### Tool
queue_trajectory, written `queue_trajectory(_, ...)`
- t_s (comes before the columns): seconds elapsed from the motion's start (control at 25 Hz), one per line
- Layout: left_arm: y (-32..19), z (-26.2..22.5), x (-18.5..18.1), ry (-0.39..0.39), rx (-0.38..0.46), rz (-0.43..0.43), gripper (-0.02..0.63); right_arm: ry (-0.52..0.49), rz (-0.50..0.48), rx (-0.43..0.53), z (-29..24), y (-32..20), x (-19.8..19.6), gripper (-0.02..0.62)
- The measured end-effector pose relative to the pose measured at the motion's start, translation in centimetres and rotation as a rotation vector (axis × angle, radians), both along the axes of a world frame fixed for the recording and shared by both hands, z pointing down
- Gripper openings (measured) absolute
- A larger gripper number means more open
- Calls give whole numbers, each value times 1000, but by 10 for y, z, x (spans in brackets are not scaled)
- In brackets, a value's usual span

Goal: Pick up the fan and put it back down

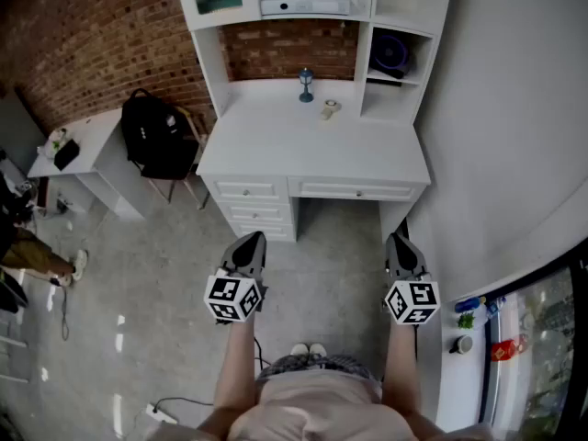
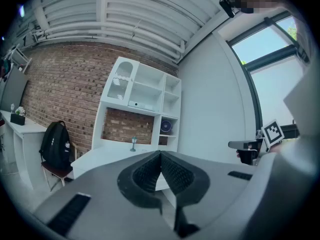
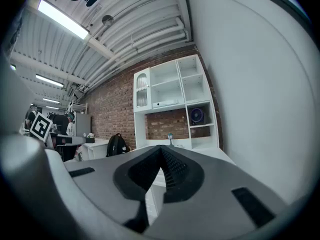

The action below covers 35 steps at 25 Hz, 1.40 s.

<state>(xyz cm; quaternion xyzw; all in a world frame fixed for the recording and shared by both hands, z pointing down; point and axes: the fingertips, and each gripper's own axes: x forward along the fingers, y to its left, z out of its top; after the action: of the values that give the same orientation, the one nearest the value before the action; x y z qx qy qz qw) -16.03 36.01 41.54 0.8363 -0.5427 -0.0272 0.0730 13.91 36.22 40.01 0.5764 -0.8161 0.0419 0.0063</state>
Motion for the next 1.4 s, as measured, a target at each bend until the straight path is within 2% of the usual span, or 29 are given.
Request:
queue_trajectory(0.56,1,9,4,8,-21,17,28,-27,-6,7,-1,4,-2,15)
queue_trajectory(0.96,2,12,19,-7,-26,93,34,-45,-5,0,0,3,2,16)
queue_trajectory(1.2,1,6,15,34,6,103,200,-49,5,-13,1,2,2,17)
queue_trajectory(1.28,0,4,13,46,21,98,274,-52,10,-15,2,2,2,17)
queue_trajectory(1.4,-3,3,9,51,39,94,336,-54,21,-18,3,1,1,16)
